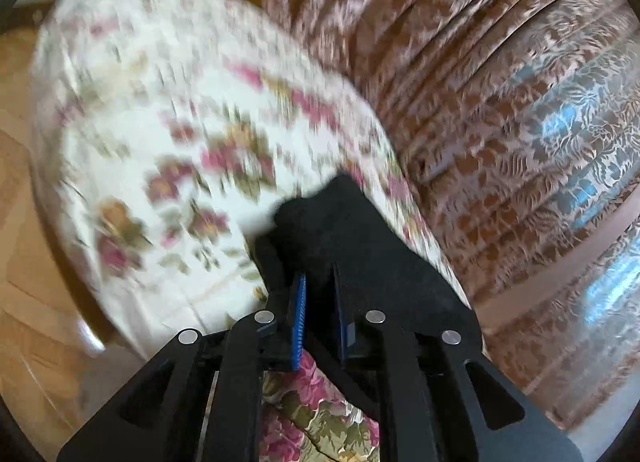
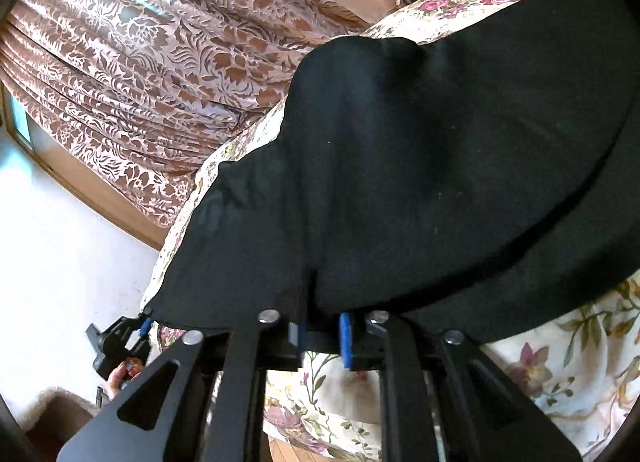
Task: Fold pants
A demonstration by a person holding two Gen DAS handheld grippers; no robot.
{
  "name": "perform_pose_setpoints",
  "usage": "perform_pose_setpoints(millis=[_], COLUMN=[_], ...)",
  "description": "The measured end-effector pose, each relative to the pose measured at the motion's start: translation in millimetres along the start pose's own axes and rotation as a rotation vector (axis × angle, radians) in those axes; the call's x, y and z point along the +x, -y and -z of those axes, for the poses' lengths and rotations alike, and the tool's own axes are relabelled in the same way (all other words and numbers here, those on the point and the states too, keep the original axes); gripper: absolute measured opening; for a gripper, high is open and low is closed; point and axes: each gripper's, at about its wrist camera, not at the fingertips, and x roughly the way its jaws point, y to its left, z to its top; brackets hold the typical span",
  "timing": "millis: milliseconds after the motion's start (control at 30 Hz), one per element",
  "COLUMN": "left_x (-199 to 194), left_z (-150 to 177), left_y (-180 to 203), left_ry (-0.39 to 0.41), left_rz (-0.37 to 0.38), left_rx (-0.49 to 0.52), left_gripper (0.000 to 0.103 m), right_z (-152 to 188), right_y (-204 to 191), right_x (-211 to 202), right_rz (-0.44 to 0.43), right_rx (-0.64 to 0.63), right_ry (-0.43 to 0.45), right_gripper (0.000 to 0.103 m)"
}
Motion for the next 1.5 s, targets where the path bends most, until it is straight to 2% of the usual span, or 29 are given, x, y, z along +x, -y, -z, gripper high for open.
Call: perform_pose_setpoints(millis=[33, 100, 233, 300, 367, 400, 500, 600, 733, 833, 900, 1000, 1133, 1167, 1233, 1267, 1400, 1500], left_x=[-10.6, -26.4, -31.8, -20.1, 4.6, 16.1, 57.8, 92.1, 117.2, 112.8, 111.2, 109.2, 109.9, 109.8, 109.3, 109.2, 108.8, 108.7], left_z=[-1.6, -6.2, -11.3, -7.3, 1.2, 6.0, 30.7, 53.9, 72.4, 76.0, 76.7, 80.8, 79.1, 79.0, 80.1, 80.1, 80.0, 80.2], left_y=[5.2, 15.8, 44.5, 66.2, 90.6, 99.7, 126.4, 138.1, 119.9, 103.5, 100.6, 106.3, 105.5, 105.1, 105.2, 105.0, 104.9, 105.0], left_ry=[0.052, 0.132, 0.169, 0.137, 0.052, 0.012, -0.095, -0.161, -0.207, -0.153, -0.147, -0.125, -0.123, -0.122, -0.120, -0.120, -0.121, -0.121], left_rz=[-0.029, -0.061, -0.027, -0.003, 0.027, 0.041, 0.074, 0.044, -0.002, 0.082, 0.098, 0.087, 0.109, 0.113, 0.115, 0.115, 0.117, 0.115], left_rx=[0.021, 0.056, 0.127, 0.201, 0.275, 0.301, 0.406, 0.482, 0.454, 0.433, 0.430, 0.461, 0.450, 0.449, 0.450, 0.450, 0.448, 0.449], left_gripper=[0.011, 0.011, 0.011, 0.011, 0.011, 0.011, 0.012, 0.011, 0.011, 0.011, 0.011, 0.011, 0.011, 0.011, 0.012, 0.012, 0.012, 0.012], right_z=[-3.2, -5.9, -15.3, -20.5, -24.7, -28.1, -39.9, -54.1, -75.3, -90.3, -100.1, -114.1, -130.0, -133.9, -140.5, -142.4, -138.5, -129.0], right_y=[-1.5, -4.5, 1.7, 15.6, 25.4, 30.9, 48.0, 70.2, 109.3, 131.2, 144.1, 158.1, 164.7, 165.4, 167.1, 168.3, 157.4, 136.2], right_x=[-1.0, -10.6, -26.8, -34.9, -45.3, -54.3, -75.4, -94.9, -118.2, -127.4, -130.4, -131.9, -124.1, -122.1, -118.3, -115.5, -128.8, -152.5], right_rz=[0.000, 0.012, 0.078, 0.093, 0.100, 0.140, 0.183, 0.222, 0.239, 0.236, 0.237, 0.242, 0.269, 0.282, 0.312, 0.314, 0.304, 0.302], right_rx=[-0.002, -0.019, -0.006, 0.050, 0.085, 0.098, 0.150, 0.208, 0.322, 0.384, 0.410, 0.432, 0.456, 0.453, 0.423, 0.419, 0.377, 0.305], right_ry=[0.009, 0.047, 0.104, 0.125, 0.156, 0.186, 0.246, 0.305, 0.360, 0.390, 0.407, 0.421, 0.407, 0.405, 0.396, 0.387, 0.428, 0.473], right_gripper=[0.032, 0.048, 0.051, 0.051, 0.053, 0.058, 0.060, 0.060, 0.060, 0.060, 0.060, 0.058, 0.055, 0.051, 0.021, 0.016, 0.008, 0.007])
